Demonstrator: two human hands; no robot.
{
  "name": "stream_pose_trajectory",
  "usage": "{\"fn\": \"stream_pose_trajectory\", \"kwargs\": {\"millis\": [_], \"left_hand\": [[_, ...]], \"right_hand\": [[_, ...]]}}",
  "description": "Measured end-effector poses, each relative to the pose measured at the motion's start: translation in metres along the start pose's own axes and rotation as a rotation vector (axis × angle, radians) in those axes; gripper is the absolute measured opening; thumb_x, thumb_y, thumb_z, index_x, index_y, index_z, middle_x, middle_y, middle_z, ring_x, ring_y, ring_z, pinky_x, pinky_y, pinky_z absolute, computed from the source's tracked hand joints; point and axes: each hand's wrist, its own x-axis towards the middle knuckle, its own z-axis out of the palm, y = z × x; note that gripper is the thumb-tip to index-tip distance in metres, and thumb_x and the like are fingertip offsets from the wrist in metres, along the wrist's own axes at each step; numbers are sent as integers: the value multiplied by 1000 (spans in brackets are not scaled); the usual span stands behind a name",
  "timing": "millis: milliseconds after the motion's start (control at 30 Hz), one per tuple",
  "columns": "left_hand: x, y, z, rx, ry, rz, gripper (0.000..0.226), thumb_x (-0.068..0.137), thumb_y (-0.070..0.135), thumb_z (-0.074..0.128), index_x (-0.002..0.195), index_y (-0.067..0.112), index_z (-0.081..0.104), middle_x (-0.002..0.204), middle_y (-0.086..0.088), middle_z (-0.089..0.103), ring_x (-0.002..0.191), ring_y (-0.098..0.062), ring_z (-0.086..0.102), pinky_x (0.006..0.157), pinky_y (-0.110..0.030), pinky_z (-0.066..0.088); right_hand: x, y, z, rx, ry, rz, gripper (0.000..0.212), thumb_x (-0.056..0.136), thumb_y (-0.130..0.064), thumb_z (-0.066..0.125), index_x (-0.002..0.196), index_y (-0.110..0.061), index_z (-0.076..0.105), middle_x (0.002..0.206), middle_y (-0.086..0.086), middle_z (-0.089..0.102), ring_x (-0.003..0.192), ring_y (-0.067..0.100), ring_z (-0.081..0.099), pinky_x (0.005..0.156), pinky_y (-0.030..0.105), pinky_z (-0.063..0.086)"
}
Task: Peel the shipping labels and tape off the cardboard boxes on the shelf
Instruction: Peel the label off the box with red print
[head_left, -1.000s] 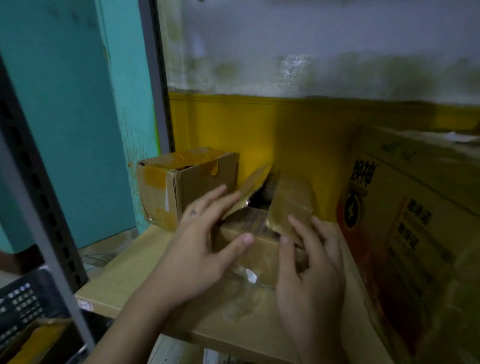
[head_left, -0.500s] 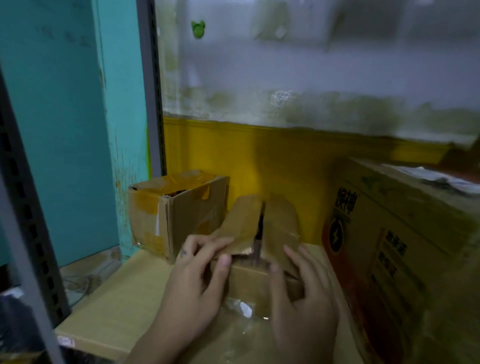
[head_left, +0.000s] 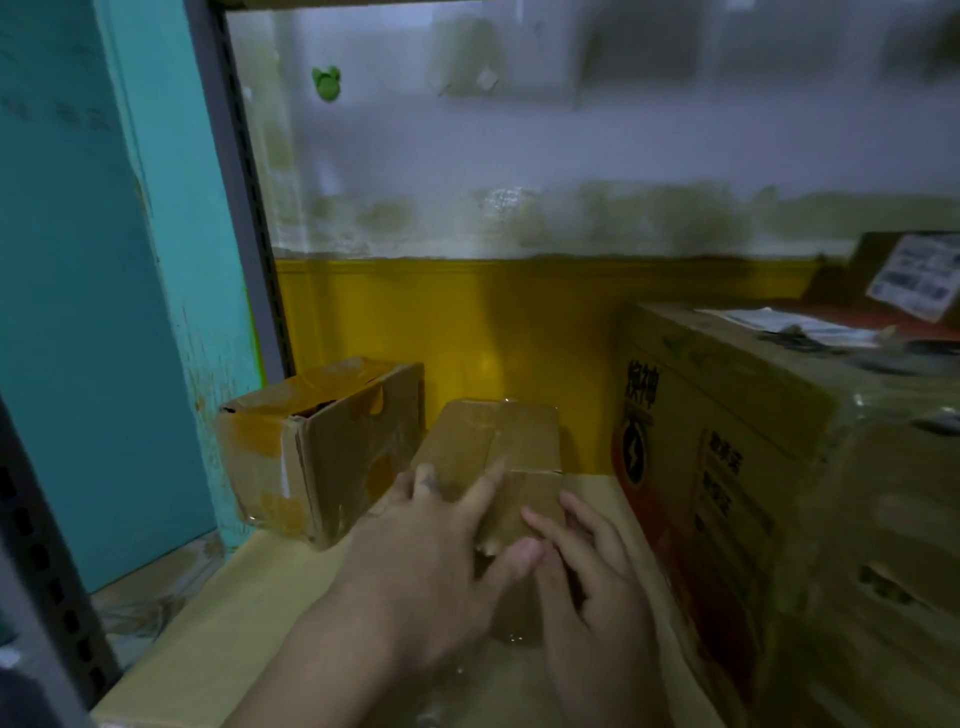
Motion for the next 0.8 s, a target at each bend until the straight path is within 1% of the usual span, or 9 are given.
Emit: {"fn": "stream_pose_trajectory", "kwargs": {"millis": [133,300,367,433,500,600,667,733,800], "left_hand": [[2,-10,1,82,-89,105,95,63,95,36,137,69,-17,164,7,-19,151,-34,-5,116,-57,22],[2,-30,23,58,171,121,86,56,97,2,136,71,-16,163,18,7,152,-21,9,116,-43,29],[-1,-43,25,-209,283,79,79,59,99,18,134,76,6,153,28,28,143,-6,32,112,-36,38],[0,-52,29,-647,435,20,59,69,86,45,126,71,39,127,37,55,115,9,55,97,-25,50],[2,-50,37,-945,540,-27,44,76,72,58,117,57,57,108,36,66,102,11,62,88,-15,51],[4,-40,55,-1130,609,-103,43,77,65,59,110,38,68,102,24,72,104,-2,66,89,-17,50],[6,-36,64,-1339,613,-208,62,65,78,58,106,34,72,101,14,75,104,-12,69,95,-33,52],[6,-34,69,-1444,613,-237,65,59,81,60,103,35,74,100,5,76,100,-16,70,94,-46,52],[3,-30,69,-1451,608,-219,47,71,64,59,101,31,74,101,2,77,95,-11,71,89,-41,55]], "right_hand": [[-4,1,-10,290,-116,302,51,93,-32,57,138,-49,41,145,-22,35,131,4,37,107,30,34],[-4,-1,-18,572,-136,423,51,91,-24,63,137,-38,48,140,-8,49,121,8,46,96,27,36],[-7,1,-13,519,-88,367,56,81,-39,74,129,-52,48,131,-15,51,118,6,46,101,30,38],[-11,8,-6,466,-65,242,71,60,-55,82,120,-67,46,124,-28,53,120,0,50,106,37,41],[-13,10,6,387,-117,107,80,48,-64,71,121,-73,40,131,-27,53,125,-7,47,109,32,40],[-10,5,21,271,-185,-135,72,61,-85,56,129,-70,36,143,-30,43,133,-9,38,108,20,36],[-5,2,26,265,-100,-194,54,69,-88,42,120,-72,44,138,-37,44,127,-6,47,102,23,43],[-3,2,30,233,10,-224,47,69,-81,51,115,-70,51,130,-34,50,116,-2,56,92,26,50],[-3,2,34,145,87,-239,61,62,-64,62,121,-67,49,126,-29,52,112,1,57,87,27,52]]}}
